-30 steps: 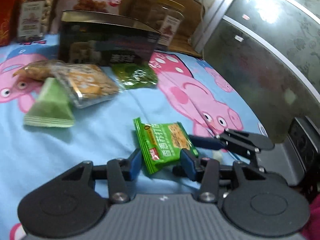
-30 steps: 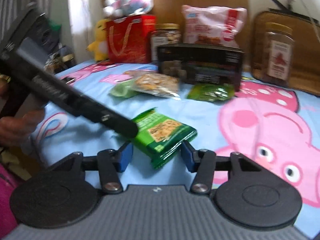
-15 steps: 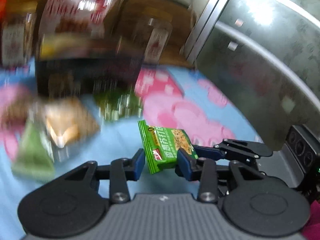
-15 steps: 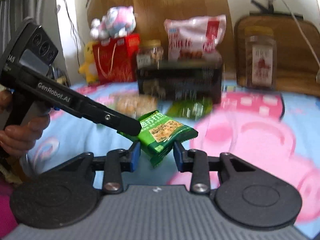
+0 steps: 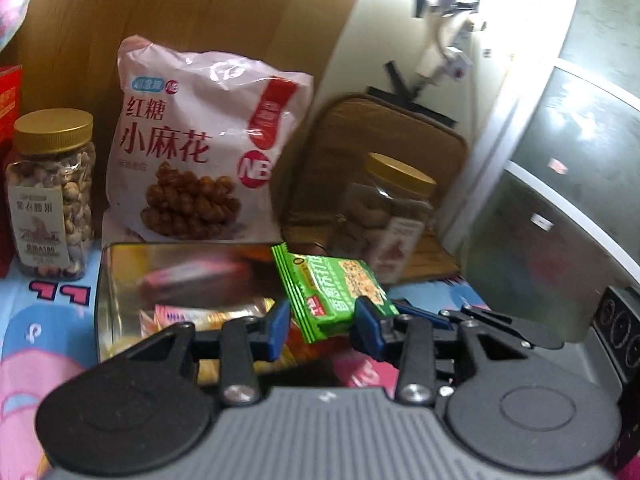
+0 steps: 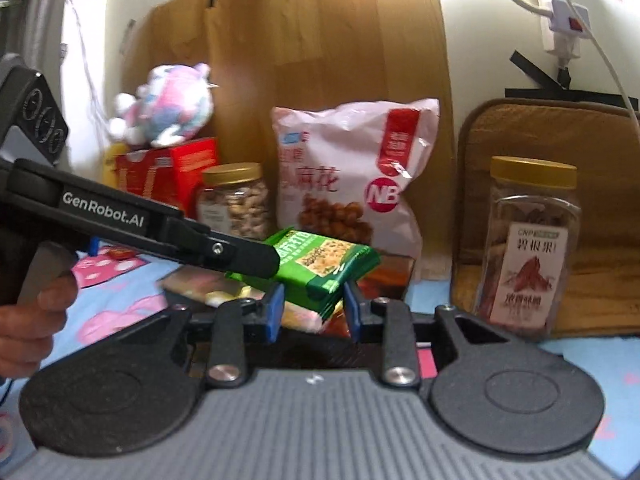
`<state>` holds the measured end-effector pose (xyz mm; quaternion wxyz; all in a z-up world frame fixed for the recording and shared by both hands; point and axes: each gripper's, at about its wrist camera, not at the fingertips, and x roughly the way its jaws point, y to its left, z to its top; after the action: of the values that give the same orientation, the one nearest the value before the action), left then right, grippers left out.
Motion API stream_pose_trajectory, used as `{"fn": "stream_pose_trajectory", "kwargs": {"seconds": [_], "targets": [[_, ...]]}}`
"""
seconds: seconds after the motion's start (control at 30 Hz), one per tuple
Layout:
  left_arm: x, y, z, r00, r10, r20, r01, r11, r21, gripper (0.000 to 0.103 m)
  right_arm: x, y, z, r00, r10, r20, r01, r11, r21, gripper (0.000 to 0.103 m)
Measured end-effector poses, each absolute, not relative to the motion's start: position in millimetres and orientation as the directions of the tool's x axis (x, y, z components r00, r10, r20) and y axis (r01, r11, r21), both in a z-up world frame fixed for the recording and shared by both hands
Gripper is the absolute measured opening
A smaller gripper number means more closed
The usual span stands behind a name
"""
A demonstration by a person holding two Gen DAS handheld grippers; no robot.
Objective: Organize snacks
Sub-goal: 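Carry the green cracker packet into the tin and open the left gripper, then lower the left gripper onto the green translucent seaweed packet and close it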
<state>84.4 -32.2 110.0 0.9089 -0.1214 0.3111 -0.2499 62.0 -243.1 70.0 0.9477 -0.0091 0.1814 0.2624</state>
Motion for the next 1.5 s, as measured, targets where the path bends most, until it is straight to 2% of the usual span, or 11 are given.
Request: {"fn": "stream_pose_trajectory", "kwargs": {"seconds": [0.23, 0.3, 0.47, 0.6, 0.7, 0.87, 0.93, 1.03, 1.33, 1.47, 1.5], "targets": [[121, -47, 86, 0.667, -0.475, -0.573, 0.337, 0.879, -0.337, 0.034, 81, -233, 56, 0.887, 0.315, -0.338, -0.357, 0.931, -0.069, 0.036], [120, -43, 84, 0.671, -0.466, -0.576, 0.327, 0.884, -0.334, 0.034, 77, -240, 59, 0.889, 0.316, -0.331, -0.342, 0.939, -0.023, 0.036], [86, -3, 100, 0.684, -0.537, -0.494, 0.357, 0.837, -0.415, 0.034, 33, -272, 65, 0.883, 0.375, -0.282, -0.332, 0.924, 0.188, 0.036], [43, 21, 92, 0.661, -0.575, -0.482, 0.378, 0.810, -0.447, 0.034, 17, -286, 38, 0.812, 0.440, -0.383, -0.315, 0.884, 0.346, 0.037], [21, 25, 75, 0.635, -0.591, -0.499, 0.376, 0.800, -0.468, 0.034, 25, -277, 21, 0.765, 0.444, -0.467, -0.288, 0.884, 0.369, 0.036], [4, 17, 52, 0.583, -0.613, -0.533, 0.361, 0.783, -0.506, 0.034, 41, -258, 11, 0.714, 0.468, -0.521, -0.297, 0.876, 0.381, 0.041], [0, 16, 47, 0.575, -0.612, -0.543, 0.353, 0.784, -0.511, 0.034, 36, -253, 13, 0.701, 0.484, -0.525, -0.325, 0.871, 0.369, 0.034], [-5, 15, 42, 0.561, -0.611, -0.559, 0.345, 0.786, -0.513, 0.034, 21, -255, 17, 0.706, 0.476, -0.524, -0.321, 0.875, 0.363, 0.003], [-14, 1, 40, 0.535, -0.610, -0.584, 0.363, 0.790, -0.494, 0.035, -61, -295, 14, 0.677, 0.527, -0.513, -0.305, 0.836, 0.456, 0.002], [-18, -13, 39, 0.502, -0.634, -0.588, 0.394, 0.773, -0.497, 0.036, -102, -314, 16, 0.688, 0.529, -0.498, -0.322, 0.836, 0.444, 0.003], [-19, -18, 38, 0.493, -0.640, -0.590, 0.406, 0.769, -0.494, 0.037, -109, -318, 15, 0.687, 0.532, -0.495, -0.328, 0.835, 0.443, 0.008]]}}
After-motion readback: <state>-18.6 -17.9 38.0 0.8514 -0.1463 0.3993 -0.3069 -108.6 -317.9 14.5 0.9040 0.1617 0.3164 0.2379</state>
